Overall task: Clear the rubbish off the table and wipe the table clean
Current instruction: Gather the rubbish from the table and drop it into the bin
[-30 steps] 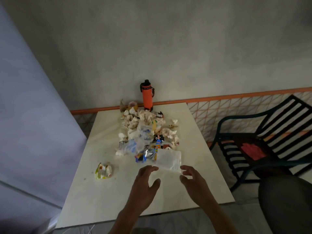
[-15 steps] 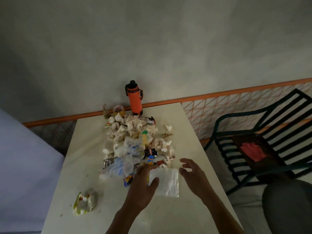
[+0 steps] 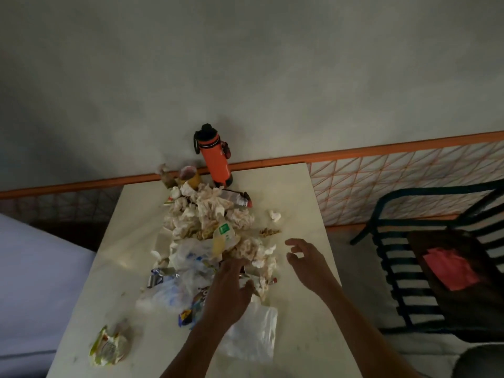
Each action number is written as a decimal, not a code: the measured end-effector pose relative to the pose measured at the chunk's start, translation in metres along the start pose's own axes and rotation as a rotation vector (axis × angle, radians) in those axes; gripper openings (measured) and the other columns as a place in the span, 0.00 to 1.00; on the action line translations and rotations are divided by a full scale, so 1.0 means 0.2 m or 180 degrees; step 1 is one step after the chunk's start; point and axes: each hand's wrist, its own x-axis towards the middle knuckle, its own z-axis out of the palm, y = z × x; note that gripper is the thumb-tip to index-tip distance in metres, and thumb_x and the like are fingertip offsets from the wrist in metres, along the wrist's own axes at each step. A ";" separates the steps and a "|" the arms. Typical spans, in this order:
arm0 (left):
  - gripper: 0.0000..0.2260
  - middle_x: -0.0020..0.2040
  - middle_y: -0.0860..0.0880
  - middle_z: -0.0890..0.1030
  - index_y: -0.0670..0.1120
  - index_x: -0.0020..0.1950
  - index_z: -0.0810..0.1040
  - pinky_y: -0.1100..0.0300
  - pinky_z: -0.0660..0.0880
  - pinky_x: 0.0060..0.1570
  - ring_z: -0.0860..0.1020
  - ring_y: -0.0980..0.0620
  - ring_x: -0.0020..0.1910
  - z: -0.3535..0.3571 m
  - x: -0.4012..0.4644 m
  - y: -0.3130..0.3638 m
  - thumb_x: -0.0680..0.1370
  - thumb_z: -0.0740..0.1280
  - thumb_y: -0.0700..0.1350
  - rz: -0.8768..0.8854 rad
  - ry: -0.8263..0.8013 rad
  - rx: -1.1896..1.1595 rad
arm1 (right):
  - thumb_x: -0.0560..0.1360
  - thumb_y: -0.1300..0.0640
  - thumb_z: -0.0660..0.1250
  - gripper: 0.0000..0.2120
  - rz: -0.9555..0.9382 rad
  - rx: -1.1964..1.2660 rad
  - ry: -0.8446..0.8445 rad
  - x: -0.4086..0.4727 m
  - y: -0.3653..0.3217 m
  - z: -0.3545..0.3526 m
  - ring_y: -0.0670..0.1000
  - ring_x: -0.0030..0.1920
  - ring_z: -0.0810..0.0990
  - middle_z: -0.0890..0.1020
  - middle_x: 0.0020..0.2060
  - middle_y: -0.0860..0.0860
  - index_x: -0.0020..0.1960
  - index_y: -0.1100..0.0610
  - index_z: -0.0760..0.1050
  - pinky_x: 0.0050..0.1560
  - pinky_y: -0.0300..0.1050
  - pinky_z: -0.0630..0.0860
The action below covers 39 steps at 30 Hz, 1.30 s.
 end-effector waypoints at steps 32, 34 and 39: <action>0.20 0.57 0.43 0.82 0.46 0.68 0.75 0.48 0.79 0.47 0.80 0.39 0.55 0.30 0.64 -0.10 0.79 0.64 0.53 -0.0179 0.0105 0.1470 | 0.76 0.60 0.65 0.09 -0.0503 -0.1584 -0.0344 0.82 0.12 0.30 0.55 0.53 0.75 0.78 0.50 0.50 0.53 0.51 0.80 0.42 0.46 0.72; 0.17 0.55 0.42 0.80 0.45 0.65 0.75 0.47 0.78 0.46 0.78 0.39 0.53 0.28 0.63 -0.06 0.78 0.66 0.49 -0.0203 0.0144 0.1288 | 0.75 0.57 0.66 0.06 -0.0437 -0.1454 -0.0301 0.82 0.15 0.30 0.55 0.52 0.76 0.78 0.48 0.49 0.51 0.52 0.80 0.42 0.45 0.71; 0.10 0.51 0.41 0.77 0.44 0.57 0.76 0.51 0.71 0.41 0.76 0.41 0.46 0.26 0.66 0.05 0.77 0.66 0.42 -0.0044 0.0353 0.0823 | 0.72 0.55 0.68 0.04 0.0187 -0.0611 0.0047 0.84 0.14 0.25 0.56 0.41 0.77 0.78 0.41 0.51 0.42 0.55 0.75 0.40 0.46 0.71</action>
